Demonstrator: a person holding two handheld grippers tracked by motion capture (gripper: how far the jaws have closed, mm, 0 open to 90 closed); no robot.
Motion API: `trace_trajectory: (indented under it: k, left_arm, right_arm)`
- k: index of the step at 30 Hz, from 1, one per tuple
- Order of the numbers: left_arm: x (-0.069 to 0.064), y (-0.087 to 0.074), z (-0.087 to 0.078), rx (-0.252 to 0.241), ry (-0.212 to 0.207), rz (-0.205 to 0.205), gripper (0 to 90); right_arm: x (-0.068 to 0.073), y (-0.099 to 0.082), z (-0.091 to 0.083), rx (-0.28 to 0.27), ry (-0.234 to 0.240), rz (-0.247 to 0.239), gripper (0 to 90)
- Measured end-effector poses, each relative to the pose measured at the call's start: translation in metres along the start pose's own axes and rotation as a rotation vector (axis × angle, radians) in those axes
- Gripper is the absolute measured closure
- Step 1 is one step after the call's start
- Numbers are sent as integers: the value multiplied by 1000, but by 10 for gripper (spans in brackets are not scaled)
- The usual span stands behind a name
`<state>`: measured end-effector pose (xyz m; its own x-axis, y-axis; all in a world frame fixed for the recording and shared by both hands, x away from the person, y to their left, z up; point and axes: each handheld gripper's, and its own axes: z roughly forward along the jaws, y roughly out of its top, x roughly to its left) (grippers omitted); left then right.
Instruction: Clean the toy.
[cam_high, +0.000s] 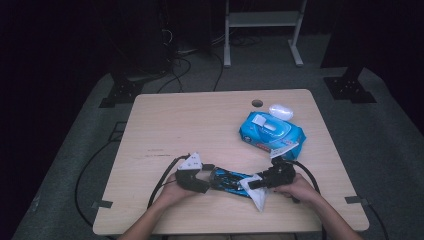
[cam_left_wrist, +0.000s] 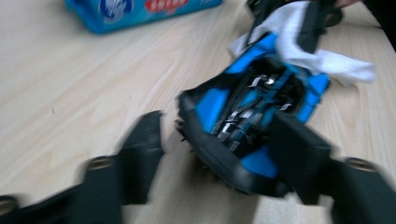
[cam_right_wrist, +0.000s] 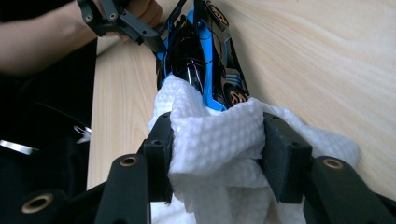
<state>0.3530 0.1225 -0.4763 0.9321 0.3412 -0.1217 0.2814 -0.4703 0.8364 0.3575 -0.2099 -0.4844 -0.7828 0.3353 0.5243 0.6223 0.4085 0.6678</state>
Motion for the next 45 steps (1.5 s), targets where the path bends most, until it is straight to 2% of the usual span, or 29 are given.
trace_trajectory:
  k: [1,3,7,8,10,11,13,14,16,21,24,26,27,29,30,33,36,40,42,44,45]
  left_arm:
    - [3,0,1,6,-21,-23,265]
    - [8,1,2,25,-62,-58,254]
    - [14,4,4,76,-142,-87,245]
    - [15,4,5,81,-159,-94,250]
    - [14,6,6,78,-209,-66,341]
    - [12,8,6,88,-203,-41,384]
    - [10,11,4,104,-189,15,400]
    - [8,12,2,94,-163,53,433]
    - [4,14,1,94,-126,111,462]
    - [2,14,0,82,-55,176,462]
    - [0,15,1,80,22,228,461]
    - [3,15,0,74,56,222,460]
    - [6,14,-1,69,62,205,456]
    - [9,13,-2,66,75,190,429]
    - [11,12,-2,69,81,175,386]
    - [10,10,-2,71,63,169,365]
    - [7,9,1,67,23,161,364]
    - [4,10,0,54,-6,148,321]
    - [3,10,-1,41,-14,143,310]
    - [3,10,-2,50,-7,148,314]
    - [4,9,-2,49,-11,143,320]
  right_arm:
    - [4,1,0,3,-17,-31,506]
    - [9,3,-1,9,-41,-58,506]
    - [23,4,-1,5,-112,-188,507]
    - [28,4,-1,4,-133,-227,507]
    - [31,4,0,-1,-152,-266,506]
    - [32,4,0,-3,-155,-270,508]
    - [31,2,-2,-17,-138,-273,533]
    - [30,2,-4,-32,-130,-264,556]
    - [30,5,-8,-62,-156,-266,578]
    - [35,11,-6,-55,-223,-324,581]
    - [39,17,-4,-50,-290,-376,580]
    - [40,23,-1,-53,-341,-406,574]
    - [39,26,1,-56,-355,-413,573]
    - [36,32,4,-54,-362,-419,569]
    - [36,33,6,-55,-362,-421,569]
    - [40,31,9,-43,-373,-451,564]
    - [45,30,8,-31,-378,-470,551]
    - [49,27,3,-33,-364,-453,517]
    - [49,26,-1,-43,-356,-434,539]
    - [50,24,-5,-49,-358,-429,566]
    - [51,23,-7,-54,-361,-428,606]
